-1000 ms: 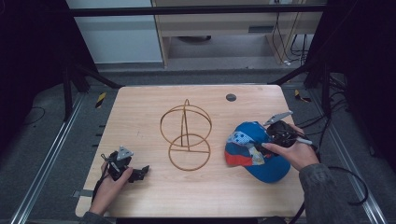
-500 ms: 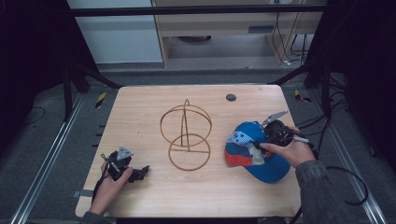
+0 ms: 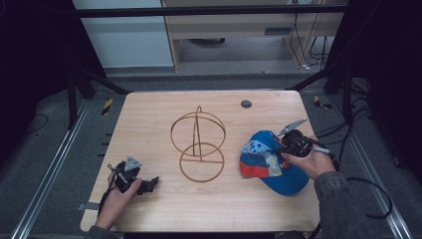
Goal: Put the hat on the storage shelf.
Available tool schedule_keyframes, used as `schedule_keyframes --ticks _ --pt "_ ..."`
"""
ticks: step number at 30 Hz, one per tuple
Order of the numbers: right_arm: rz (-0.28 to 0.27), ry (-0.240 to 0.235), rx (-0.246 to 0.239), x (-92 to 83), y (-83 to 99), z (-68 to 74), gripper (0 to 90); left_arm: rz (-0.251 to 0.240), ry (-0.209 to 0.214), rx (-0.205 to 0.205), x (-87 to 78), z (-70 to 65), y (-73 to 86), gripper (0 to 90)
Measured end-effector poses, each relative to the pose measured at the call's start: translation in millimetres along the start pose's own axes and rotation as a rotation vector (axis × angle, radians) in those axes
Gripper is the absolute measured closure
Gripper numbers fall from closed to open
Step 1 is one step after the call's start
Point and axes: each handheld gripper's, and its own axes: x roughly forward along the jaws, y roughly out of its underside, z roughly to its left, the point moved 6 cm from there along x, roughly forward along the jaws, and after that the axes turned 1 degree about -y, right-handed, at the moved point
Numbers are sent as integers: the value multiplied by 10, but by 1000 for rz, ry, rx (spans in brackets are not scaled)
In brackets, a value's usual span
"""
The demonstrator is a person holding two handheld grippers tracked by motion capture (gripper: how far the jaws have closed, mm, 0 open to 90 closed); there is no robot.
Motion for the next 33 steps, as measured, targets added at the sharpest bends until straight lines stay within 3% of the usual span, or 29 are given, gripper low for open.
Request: schedule_keyframes --ticks 11,17,25,33 --pt "-11 -9 10 -55 26 -6 895 0 0 0 0 0 0 0" --pt "-14 -12 3 -171 -8 23 896 0 0 0 0 1 0 0" --pt "-45 -8 -6 -455 -176 67 897 0 0 2 0 2 -1 0" --pt "-82 -3 -23 -814 -505 161 897 0 1 1 0 1 0 0"
